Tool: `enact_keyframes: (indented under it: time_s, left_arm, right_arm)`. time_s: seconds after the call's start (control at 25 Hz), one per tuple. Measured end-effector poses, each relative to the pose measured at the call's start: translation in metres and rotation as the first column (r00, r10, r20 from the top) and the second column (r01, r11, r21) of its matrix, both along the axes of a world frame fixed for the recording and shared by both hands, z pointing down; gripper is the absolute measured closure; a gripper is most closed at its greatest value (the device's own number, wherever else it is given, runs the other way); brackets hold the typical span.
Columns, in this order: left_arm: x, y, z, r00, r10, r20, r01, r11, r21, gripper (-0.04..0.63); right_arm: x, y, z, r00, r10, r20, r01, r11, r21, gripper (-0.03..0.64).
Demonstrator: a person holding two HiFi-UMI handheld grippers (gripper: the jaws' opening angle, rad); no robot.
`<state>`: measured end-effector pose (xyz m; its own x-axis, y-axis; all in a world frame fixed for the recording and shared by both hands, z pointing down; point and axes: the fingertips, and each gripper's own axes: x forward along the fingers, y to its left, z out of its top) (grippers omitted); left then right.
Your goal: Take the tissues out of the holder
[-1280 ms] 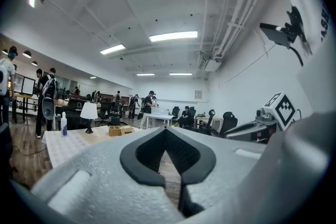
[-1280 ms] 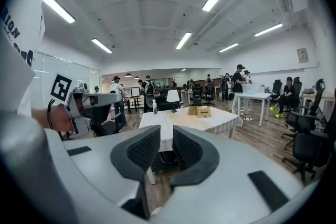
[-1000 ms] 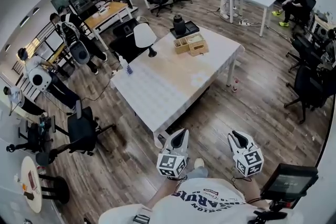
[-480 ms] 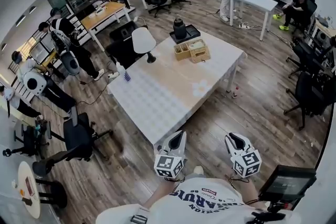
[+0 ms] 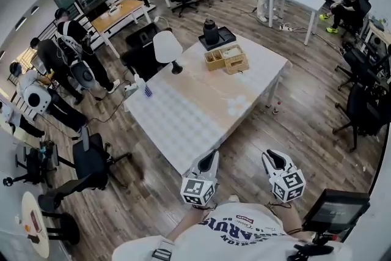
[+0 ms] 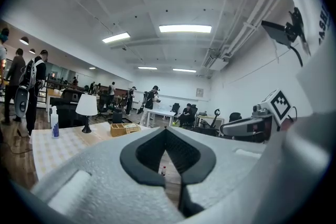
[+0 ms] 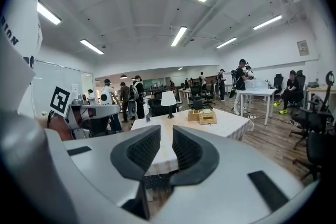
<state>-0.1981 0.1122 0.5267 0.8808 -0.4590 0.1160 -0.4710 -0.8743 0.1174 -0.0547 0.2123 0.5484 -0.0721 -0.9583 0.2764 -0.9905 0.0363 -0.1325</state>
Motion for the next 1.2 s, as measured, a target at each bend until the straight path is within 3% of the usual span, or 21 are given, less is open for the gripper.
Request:
enact_keyframes:
  time_s: [0.52, 0.8, 1.2]
  left_arm:
    - [0.01, -0.033, 0.006, 0.999, 0.033, -0.004, -0.033, 0.999, -0.004, 0.592]
    - [0.012, -0.048, 0.008, 1.0, 0.008, 0.003, -0.008, 1.0, -0.008, 0.592]
    - [0.05, -0.099, 0.007, 0.999, -0.034, -0.012, 0.034, 0.999, 0.015, 0.592]
  right_arm:
    - [0.008, -0.024, 0.024, 0.998, 0.048, 0.044, -0.046, 0.998, -0.038, 0.555]
    - [0.021, -0.042, 0.025, 0.998, 0.045, 0.048, -0.044, 0.998, -0.034, 0.555]
    - [0.065, -0.101, 0.032, 0.999, 0.003, 0.034, -0.002, 1.0, -0.029, 0.555]
